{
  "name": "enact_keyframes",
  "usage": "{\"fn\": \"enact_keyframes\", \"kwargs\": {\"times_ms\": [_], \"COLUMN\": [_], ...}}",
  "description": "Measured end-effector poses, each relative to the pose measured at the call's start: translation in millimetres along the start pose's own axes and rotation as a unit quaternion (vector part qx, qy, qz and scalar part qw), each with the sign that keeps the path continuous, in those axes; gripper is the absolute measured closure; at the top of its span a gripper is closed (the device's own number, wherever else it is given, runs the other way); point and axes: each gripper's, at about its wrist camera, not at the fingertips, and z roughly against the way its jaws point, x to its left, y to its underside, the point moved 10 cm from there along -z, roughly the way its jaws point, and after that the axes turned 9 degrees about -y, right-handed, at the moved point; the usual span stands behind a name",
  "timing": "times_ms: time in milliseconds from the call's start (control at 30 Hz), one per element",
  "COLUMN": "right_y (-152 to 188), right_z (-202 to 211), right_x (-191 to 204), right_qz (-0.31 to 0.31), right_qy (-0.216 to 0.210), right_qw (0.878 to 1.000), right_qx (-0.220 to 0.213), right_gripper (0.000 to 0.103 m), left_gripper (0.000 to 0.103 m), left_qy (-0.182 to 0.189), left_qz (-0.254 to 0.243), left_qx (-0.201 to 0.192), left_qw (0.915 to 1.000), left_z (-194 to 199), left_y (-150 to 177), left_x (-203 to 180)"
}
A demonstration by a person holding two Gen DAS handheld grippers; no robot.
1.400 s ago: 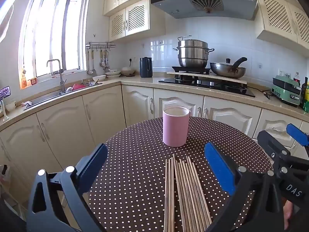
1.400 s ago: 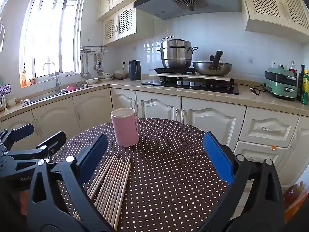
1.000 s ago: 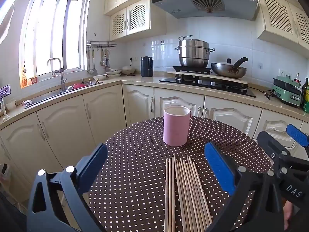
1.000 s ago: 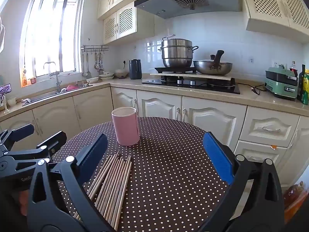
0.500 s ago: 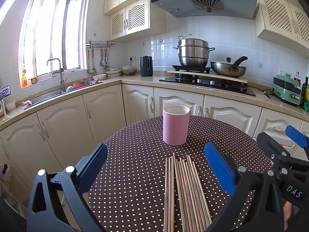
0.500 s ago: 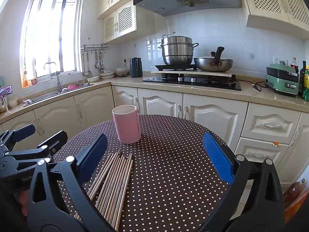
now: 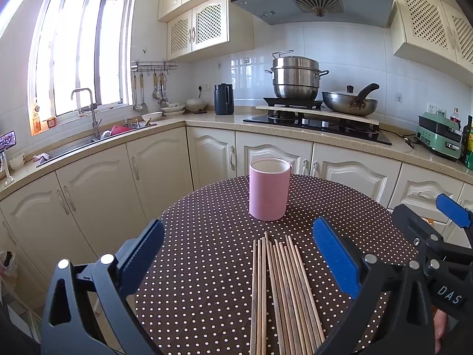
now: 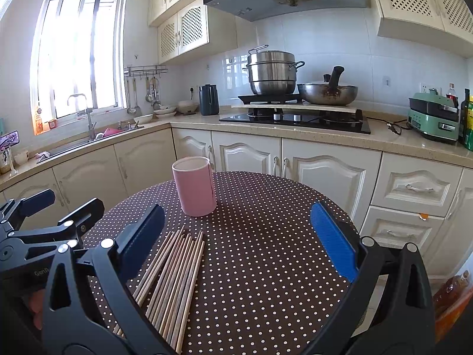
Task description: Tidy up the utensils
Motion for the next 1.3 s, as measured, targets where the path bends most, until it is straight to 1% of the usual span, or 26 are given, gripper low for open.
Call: {"fn": "enact_keyframes", "kwargs": {"times_ms": [1300], "right_y": [-0.4], "right_z": [1.7], "right_x": [-4.7], "right_qz": [-0.003], "right_qy": [0.001], "right_qw": [1.000], "right_qx": [0.000], "right_gripper": [0.006], "left_gripper": [0.004], "left_qy": [0.006], "left_qz": [0.001], "left_qx": [0.001], "left_qw": [1.0000], "left_z": [-1.4], "left_y": [5.1], "left_x": [-6.3]}}
